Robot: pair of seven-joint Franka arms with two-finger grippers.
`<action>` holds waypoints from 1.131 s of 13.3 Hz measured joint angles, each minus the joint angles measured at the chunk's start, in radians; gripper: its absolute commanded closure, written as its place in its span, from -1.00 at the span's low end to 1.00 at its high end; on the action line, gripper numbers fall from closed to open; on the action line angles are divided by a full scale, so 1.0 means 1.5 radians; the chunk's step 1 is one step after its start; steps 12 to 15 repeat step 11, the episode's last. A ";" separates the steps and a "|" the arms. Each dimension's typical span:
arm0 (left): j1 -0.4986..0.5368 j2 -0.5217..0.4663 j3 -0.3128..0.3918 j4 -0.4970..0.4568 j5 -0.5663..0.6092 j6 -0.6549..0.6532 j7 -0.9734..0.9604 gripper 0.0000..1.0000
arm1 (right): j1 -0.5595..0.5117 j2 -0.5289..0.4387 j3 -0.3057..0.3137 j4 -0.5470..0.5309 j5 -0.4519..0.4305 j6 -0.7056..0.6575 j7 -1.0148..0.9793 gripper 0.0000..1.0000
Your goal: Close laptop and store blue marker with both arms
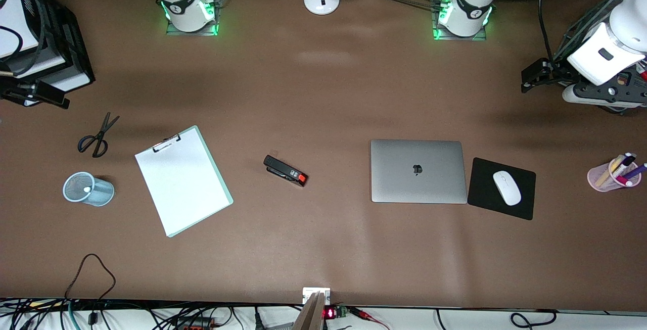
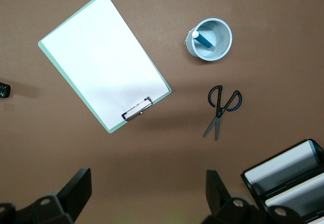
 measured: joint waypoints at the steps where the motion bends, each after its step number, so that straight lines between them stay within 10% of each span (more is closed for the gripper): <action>1: 0.000 0.000 0.000 0.000 0.000 0.000 0.000 -1.00 | 0.000 -0.009 0.000 -0.009 0.000 0.005 0.000 -1.00; 15: 0.000 0.000 0.000 0.000 0.000 -0.001 0.000 -1.00 | 0.000 -0.089 0.000 -0.103 0.000 0.034 -0.007 -1.00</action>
